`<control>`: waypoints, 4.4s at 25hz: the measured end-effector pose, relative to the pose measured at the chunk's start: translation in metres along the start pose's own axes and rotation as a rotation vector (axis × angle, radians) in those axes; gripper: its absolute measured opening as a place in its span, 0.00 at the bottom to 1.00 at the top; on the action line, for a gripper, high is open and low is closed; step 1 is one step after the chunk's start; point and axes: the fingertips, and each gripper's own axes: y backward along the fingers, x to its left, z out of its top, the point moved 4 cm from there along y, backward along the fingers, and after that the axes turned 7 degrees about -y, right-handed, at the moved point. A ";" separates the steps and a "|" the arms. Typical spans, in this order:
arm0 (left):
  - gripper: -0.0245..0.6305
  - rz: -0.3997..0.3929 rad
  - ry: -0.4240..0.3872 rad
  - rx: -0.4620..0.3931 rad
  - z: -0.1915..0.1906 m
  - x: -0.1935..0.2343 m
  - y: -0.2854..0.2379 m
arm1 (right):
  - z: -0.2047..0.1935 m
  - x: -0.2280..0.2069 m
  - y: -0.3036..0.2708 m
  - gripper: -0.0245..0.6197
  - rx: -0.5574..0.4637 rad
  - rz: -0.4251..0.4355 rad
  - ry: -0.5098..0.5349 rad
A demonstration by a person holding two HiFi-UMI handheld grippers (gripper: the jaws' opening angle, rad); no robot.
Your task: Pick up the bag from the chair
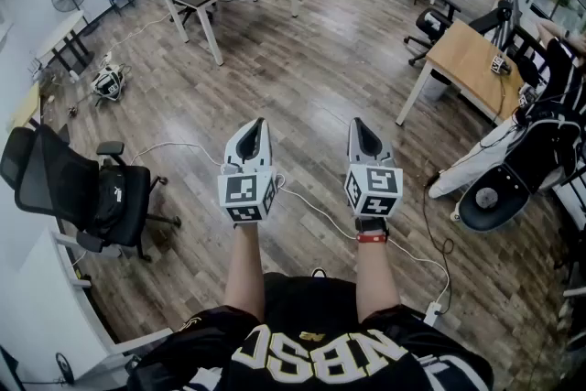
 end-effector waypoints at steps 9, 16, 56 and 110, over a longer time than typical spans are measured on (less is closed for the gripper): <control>0.06 0.107 -0.035 0.009 0.002 0.030 0.004 | -0.009 0.033 -0.051 0.05 0.030 0.167 -0.057; 0.06 0.216 -0.033 0.020 -0.012 0.127 0.012 | -0.013 0.120 -0.125 0.05 0.042 0.290 -0.065; 0.06 1.123 -0.025 0.126 -0.088 0.695 0.241 | -0.089 0.844 -0.386 0.08 0.213 1.349 0.075; 0.48 1.277 0.570 0.432 -0.410 0.943 0.396 | -0.446 1.109 -0.512 0.39 0.829 1.395 0.584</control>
